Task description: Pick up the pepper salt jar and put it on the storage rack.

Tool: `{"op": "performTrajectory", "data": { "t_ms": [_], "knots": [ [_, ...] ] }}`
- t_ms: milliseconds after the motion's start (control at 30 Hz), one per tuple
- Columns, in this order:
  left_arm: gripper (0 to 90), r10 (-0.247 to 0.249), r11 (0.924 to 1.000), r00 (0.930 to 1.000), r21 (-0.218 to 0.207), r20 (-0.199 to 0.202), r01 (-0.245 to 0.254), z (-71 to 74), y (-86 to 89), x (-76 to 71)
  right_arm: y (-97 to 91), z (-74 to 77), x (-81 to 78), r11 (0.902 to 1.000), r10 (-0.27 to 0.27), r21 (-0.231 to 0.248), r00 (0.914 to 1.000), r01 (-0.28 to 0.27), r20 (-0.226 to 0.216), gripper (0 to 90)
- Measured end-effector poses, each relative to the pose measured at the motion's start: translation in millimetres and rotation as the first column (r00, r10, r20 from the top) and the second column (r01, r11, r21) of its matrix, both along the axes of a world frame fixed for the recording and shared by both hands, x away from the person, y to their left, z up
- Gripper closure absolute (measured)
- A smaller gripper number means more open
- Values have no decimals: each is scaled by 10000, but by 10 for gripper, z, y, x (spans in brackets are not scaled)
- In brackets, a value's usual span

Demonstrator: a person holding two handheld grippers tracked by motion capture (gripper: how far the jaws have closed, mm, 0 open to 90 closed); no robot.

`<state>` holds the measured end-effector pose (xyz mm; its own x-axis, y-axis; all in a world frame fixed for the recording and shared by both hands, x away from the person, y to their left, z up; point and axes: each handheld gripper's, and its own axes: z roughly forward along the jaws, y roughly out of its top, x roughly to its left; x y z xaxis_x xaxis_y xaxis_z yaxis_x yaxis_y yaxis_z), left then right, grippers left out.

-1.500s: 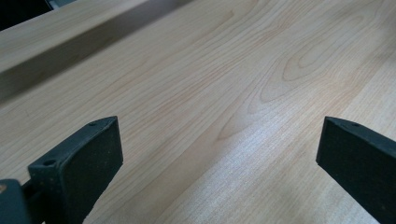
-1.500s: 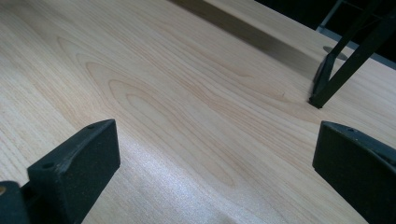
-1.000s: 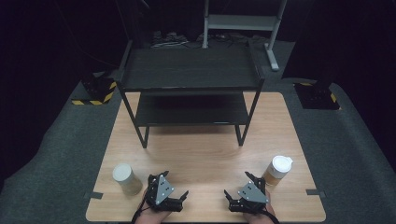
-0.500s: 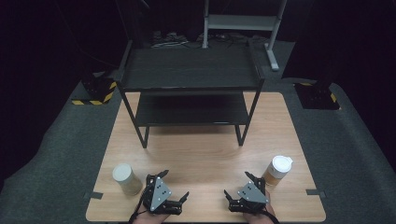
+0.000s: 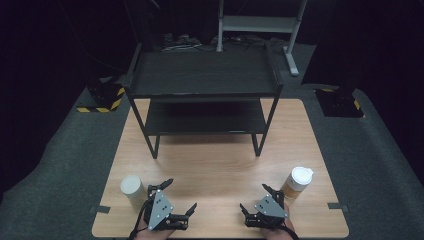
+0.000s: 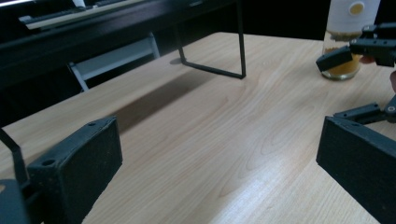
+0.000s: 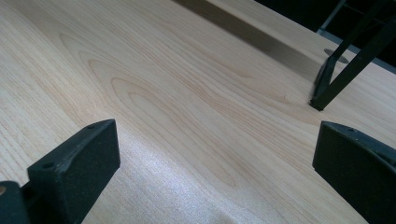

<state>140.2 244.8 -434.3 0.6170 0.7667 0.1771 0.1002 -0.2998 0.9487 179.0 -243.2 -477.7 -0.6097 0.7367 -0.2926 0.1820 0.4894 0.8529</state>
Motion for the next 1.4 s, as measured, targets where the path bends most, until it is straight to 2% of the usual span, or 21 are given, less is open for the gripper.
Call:
{"op": "performTrajectory", "data": {
  "t_ms": [333,633,800,1100,1400],
  "knots": [
    [5,624,9979,9972,-181,413,-617,99,204,-127,-5,-2,0,10000,11,33,10000,-11,-6,0],
    [5,1419,9892,9879,-450,630,-1392,151,422,-216,-8,2,4,10000,1,71,10000,0,-59,0],
    [5,1848,9817,9809,-572,606,-1814,166,532,-253,-15,2,7,9999,-5,112,10000,6,-71,0],
    [4,2455,9689,9680,-464,516,-2432,143,636,-294,-23,-6,3,9998,-23,178,10000,24,-34,0],
    [4,2927,9548,9562,-578,103,-2916,58,729,-294,-20,3,13,9999,6,136,10000,-4,-89,0]
  ]
}}
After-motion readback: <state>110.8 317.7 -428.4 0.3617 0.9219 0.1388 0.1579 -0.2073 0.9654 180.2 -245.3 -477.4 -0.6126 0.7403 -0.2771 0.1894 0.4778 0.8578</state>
